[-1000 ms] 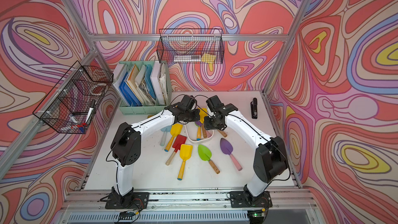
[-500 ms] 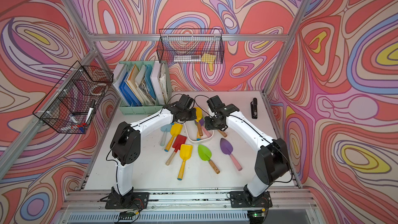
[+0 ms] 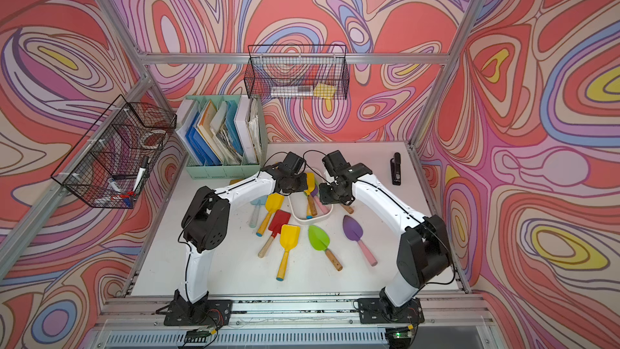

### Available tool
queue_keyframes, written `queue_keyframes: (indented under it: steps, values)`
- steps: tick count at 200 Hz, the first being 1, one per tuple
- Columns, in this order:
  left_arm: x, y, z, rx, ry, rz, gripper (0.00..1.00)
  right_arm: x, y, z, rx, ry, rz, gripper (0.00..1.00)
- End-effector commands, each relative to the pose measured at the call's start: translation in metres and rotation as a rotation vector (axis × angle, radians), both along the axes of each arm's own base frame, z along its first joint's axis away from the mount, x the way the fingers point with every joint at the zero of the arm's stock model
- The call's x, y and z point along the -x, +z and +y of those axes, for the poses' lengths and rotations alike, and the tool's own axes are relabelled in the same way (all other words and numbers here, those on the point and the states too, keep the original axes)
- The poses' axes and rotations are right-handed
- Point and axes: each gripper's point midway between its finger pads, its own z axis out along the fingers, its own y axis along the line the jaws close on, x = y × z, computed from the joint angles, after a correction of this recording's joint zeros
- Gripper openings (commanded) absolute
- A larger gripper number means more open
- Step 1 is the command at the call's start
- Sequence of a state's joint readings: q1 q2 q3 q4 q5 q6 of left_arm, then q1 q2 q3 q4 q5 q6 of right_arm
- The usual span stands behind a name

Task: Put the shovel into the storage box
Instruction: Place the shovel in the storage box.

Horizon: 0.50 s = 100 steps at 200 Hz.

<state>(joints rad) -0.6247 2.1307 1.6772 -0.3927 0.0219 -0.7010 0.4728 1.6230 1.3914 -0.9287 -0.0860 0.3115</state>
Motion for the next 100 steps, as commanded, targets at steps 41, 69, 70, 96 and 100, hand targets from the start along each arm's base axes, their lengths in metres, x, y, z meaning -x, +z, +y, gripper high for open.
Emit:
queue_keyframes:
  steps: [41,69,70,96,100]
  values:
    - [-0.014,-0.005,-0.013,0.057,0.017,-0.011,0.00,0.004,0.002,-0.001,0.008,0.010,-0.012,0.43]
    - [-0.013,-0.012,-0.014,0.057,0.014,0.004,0.00,0.004,0.000,-0.001,0.010,0.010,-0.011,0.43]
    - [-0.012,-0.013,-0.014,0.058,0.013,0.005,0.00,0.004,0.000,-0.001,0.009,0.011,-0.011,0.43]
    - [-0.012,-0.018,-0.014,0.054,0.010,0.015,0.00,0.004,0.000,-0.001,0.007,0.011,-0.011,0.43]
    - [-0.011,-0.019,-0.014,0.054,0.009,0.018,0.00,0.004,0.001,-0.001,0.006,0.012,-0.011,0.43]
